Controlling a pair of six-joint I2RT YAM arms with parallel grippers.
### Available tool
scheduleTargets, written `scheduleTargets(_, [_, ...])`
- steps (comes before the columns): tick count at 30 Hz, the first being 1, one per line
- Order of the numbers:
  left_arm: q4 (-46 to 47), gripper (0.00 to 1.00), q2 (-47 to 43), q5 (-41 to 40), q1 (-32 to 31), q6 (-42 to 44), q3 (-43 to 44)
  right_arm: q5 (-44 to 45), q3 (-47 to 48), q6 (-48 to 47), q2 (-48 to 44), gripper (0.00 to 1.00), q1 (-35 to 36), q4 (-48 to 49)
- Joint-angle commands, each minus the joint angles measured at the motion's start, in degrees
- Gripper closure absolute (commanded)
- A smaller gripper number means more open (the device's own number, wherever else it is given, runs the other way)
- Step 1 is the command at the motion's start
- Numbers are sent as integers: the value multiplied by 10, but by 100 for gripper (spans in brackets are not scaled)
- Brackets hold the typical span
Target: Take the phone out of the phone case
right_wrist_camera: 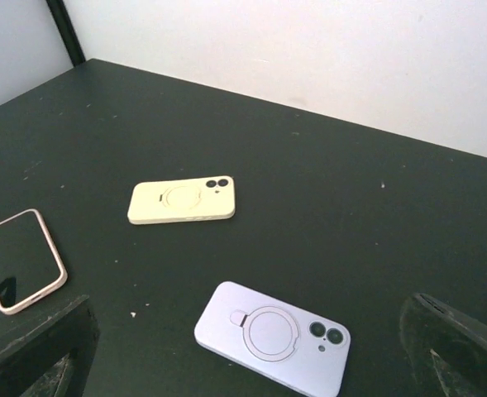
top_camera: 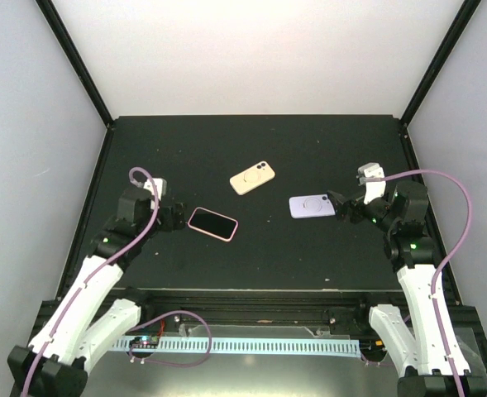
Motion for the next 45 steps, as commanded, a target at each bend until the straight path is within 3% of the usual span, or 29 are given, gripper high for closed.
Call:
scheduleTargets(1, [-17,1,70,60,7,-79,15,-46,0,-30,-2,0,-5,-13])
scheduleTargets(14, [55,1,375,123,8,-183,69,-67,10,-40,-11,0,-6,-37])
scheduleTargets(17, [67,1,397,153,2,-204,73,-70,10,-41,-11,0,-6,-38])
scheduleTargets(32, [99,1,508,159,-56,-213,158,-46,6,-39,5,0,-7,-32])
scheduleTargets(36, [108,1,459,160,-81,-196,162,-55,15,-48,23,1,-6,-38])
scheduleTargets(39, [66,1,382,138,-82,-170,159,-101,53,-72,72,7,1,-85])
scheduleTargets(45, [-65,1,219,69,-82,-54,176,-35,150,-98,203,13,128,-138])
